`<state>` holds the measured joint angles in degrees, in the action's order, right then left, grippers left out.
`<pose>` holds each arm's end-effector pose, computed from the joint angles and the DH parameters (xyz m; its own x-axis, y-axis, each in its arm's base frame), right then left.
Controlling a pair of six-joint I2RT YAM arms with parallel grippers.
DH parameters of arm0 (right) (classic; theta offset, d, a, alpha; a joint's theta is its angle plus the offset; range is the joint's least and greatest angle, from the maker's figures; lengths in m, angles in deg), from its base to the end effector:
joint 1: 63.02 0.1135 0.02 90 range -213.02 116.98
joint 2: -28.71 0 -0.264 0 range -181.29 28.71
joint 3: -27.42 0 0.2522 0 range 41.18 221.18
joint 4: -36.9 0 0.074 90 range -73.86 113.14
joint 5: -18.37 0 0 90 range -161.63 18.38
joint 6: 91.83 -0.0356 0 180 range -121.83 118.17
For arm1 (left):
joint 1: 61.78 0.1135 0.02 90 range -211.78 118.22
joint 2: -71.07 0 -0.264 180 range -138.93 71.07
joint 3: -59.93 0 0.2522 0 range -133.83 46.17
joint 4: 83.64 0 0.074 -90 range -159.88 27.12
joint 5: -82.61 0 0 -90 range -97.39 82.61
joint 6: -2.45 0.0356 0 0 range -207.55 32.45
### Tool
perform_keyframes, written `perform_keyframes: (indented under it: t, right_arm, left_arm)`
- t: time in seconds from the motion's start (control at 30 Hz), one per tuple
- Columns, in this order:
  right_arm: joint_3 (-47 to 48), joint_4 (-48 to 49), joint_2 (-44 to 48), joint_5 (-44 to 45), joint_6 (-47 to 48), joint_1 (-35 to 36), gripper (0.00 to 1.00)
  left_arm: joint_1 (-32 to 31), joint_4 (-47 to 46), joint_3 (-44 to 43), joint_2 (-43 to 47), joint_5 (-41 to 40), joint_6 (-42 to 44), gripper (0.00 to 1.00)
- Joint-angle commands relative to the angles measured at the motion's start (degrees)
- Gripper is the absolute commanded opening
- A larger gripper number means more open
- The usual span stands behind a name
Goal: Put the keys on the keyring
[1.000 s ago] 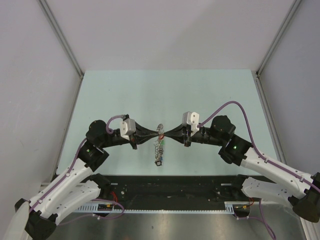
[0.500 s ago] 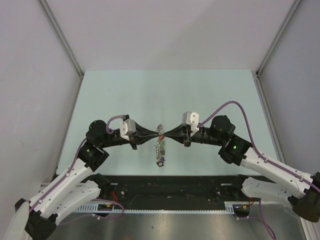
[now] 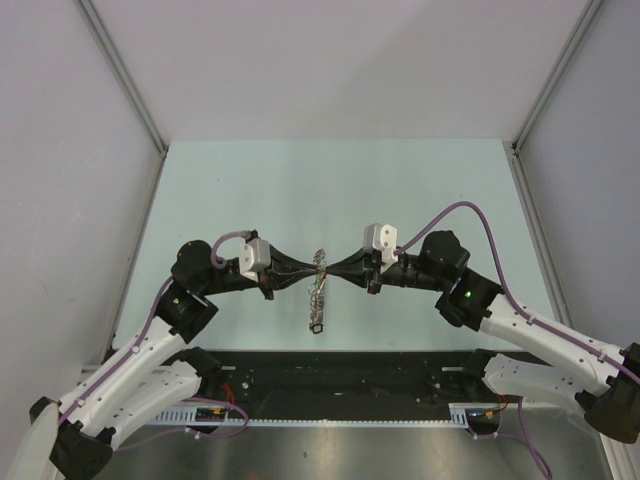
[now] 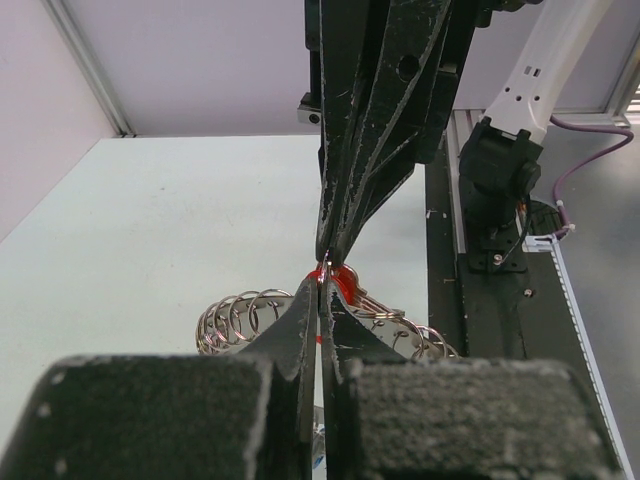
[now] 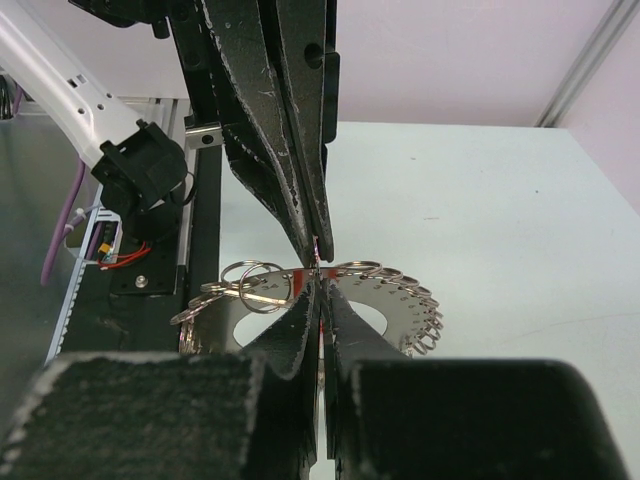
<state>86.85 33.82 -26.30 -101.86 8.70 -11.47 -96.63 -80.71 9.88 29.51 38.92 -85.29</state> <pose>0.1257 0.1872 0.3517 0.1952 -0.0081 -0.9807 -0.9703 0.1440 -0.1943 0.1248 -0.1183 0.3354 0.1183 -0.0492 -0.9918 0.9814 0.1577 0.1093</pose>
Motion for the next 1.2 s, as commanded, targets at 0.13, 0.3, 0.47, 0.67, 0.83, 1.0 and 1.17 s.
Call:
perform_keyframes:
  t: [0.13,0.3,0.47,0.67,0.83,1.0,1.17]
  right_arm:
    - [2.58,2.60,0.07,-0.96,-0.77,0.75,0.00]
    - [2.58,0.67,1.12,1.06,-0.24,0.57,0.00]
    - [2.49,-0.39,2.44,1.94,-0.15,0.22,0.00]
    - [2.49,-0.48,2.53,1.24,-0.15,0.13,0.00]
    - [2.49,0.04,2.01,0.27,-0.24,0.13,0.00]
    - [2.58,0.48,1.39,-0.43,-0.42,-0.04,0.00]
    - [2.58,0.84,0.95,-0.87,-0.68,-0.22,0.00]
  left_arm:
    - [0.31,-4.81,-0.18,0.69,1.07,-0.68,0.00]
    - [0.31,-4.64,0.08,1.39,0.19,-0.24,0.00]
    - [0.31,-4.90,0.26,1.57,-0.60,-0.15,0.00]
    - [0.31,-5.17,0.43,1.57,-0.51,-0.33,0.00]
    - [0.31,-5.43,0.52,1.57,-0.43,-0.42,0.00]
    - [0.31,-5.78,0.52,1.40,0.01,-0.59,0.00]
    - [0.22,-6.04,0.61,1.39,0.45,-0.77,0.00]
